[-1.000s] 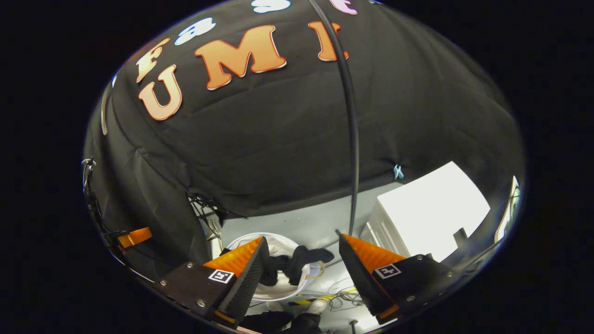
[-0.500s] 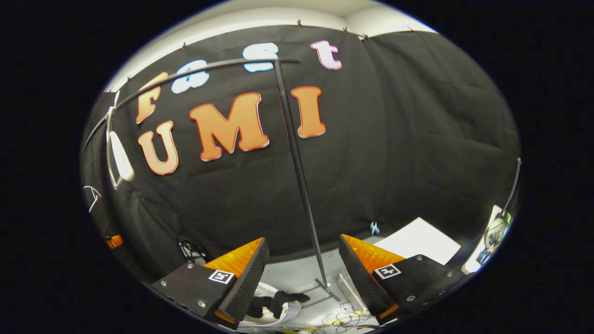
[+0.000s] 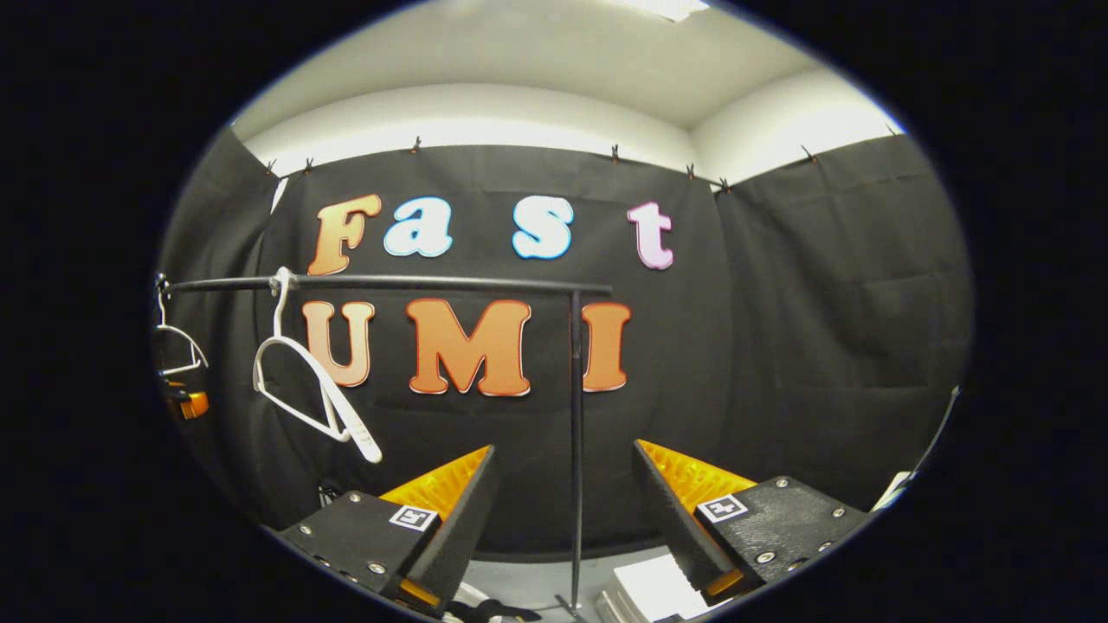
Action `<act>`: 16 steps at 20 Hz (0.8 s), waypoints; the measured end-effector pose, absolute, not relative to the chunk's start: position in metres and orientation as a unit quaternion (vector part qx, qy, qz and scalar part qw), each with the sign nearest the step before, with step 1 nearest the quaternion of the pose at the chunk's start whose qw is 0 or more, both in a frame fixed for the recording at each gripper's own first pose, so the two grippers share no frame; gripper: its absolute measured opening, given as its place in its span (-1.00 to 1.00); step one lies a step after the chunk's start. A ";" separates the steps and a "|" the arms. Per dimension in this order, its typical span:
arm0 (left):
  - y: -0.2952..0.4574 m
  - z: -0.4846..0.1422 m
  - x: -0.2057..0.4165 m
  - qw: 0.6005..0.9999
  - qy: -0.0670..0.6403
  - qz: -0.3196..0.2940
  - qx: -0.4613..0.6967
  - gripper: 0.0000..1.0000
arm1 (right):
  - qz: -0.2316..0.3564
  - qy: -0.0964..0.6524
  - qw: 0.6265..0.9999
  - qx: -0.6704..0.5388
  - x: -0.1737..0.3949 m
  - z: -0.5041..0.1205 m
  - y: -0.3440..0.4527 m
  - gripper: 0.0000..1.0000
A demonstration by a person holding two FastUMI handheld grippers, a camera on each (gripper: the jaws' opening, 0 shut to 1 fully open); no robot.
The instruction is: Grasp the clothes on the hanger with both hands and then place them into the laundry hamper below.
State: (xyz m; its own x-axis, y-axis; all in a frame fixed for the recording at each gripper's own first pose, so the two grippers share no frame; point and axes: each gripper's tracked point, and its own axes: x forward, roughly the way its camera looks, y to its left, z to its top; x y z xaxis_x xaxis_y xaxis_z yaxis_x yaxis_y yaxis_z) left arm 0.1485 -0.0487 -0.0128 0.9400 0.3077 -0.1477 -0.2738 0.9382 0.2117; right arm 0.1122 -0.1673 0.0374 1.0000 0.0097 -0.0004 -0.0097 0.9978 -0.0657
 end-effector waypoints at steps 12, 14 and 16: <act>-0.062 0.048 0.139 0.986 0.001 0.141 0.094 0.92 | 0.020 -0.045 0.999 -0.021 0.090 0.061 -0.160 0.87; -0.061 0.046 0.141 0.985 0.004 0.140 0.096 0.91 | 0.021 -0.043 0.999 -0.017 0.090 0.057 -0.161 0.87; -0.060 0.046 0.139 0.986 0.001 0.141 0.092 0.92 | 0.020 -0.041 0.999 -0.014 0.090 0.053 -0.162 0.87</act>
State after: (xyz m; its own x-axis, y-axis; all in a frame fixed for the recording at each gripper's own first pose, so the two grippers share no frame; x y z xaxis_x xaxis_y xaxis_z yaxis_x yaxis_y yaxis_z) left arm 0.1389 -0.0604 0.0463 0.9601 0.2785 0.0250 -0.2783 0.9431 0.1819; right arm 0.0898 -0.1617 0.0532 0.9959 0.0401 0.0811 -0.0379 0.9989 -0.0286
